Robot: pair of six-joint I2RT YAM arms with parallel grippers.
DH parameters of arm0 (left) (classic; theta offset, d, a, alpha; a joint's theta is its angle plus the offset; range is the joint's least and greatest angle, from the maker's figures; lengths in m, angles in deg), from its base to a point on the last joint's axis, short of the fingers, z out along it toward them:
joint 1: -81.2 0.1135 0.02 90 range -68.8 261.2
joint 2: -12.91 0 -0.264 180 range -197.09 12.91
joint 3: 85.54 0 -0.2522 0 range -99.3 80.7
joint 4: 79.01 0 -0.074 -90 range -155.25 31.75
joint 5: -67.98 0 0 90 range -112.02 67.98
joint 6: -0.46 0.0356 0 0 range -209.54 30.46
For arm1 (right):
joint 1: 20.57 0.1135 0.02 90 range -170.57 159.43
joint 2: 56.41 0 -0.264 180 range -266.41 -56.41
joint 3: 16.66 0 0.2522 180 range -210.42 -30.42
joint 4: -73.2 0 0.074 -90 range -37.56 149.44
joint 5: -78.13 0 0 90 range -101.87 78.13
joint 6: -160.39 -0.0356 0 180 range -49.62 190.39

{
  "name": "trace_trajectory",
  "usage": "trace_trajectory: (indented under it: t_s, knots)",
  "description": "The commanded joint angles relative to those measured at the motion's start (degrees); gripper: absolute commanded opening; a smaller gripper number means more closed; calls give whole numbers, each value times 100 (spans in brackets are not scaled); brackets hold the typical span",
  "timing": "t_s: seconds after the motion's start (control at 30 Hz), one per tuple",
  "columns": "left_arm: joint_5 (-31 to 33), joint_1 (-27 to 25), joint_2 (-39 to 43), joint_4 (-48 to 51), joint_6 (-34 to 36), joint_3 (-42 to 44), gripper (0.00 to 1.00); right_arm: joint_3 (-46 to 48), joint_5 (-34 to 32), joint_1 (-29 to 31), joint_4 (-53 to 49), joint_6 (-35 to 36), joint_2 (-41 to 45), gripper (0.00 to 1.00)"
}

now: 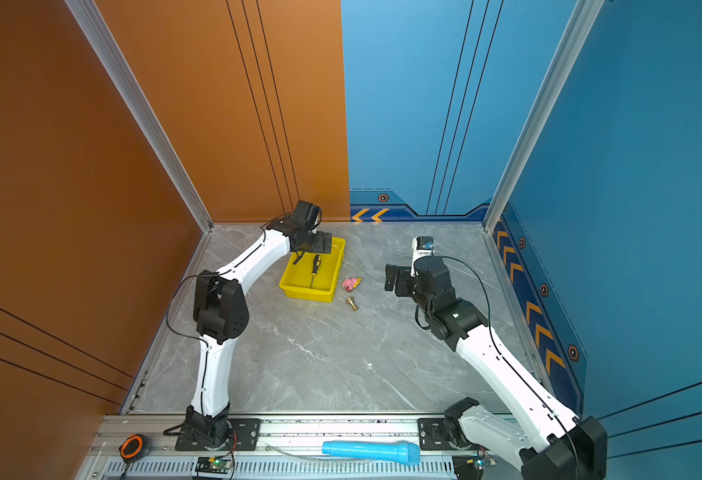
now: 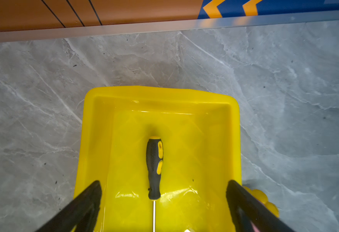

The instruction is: Put the screwdriver in the bin

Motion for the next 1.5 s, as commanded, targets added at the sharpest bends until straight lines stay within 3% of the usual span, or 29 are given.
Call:
trace_trajectory:
  t_s: [0.0,0.47,0.7,1.0,1.13,1.2,1.37,1.47]
  knots:
    - [302,-90,702,122,119,568,98,145,-87,-109,-138,-167,253,100]
    - [812,-514,3343,-178,203,3207,98,593,186,-456,-454,-152,969,100]
    - [766,-524,4863,-1421,606,5237,98,484,84,-520,-716,-247,784,100]
    - [1050,215,6538,-2697,399,7415,98,783,-553,-552,-748,-223,784,100]
    - [1265,570,7042,-2743,345,7992,98,1042,-655,-658,-669,-258,822,100]
    - [1406,741,7201,-2969,495,8216,98,1232,-883,-682,-504,-258,919,100]
    - [814,1131,7484,-3922,1352,8967,98,2135,-1790,-953,369,-249,1332,100]
    - [947,1295,7589,-4403,1351,9310,98,2552,-1774,-1290,800,-21,1451,100]
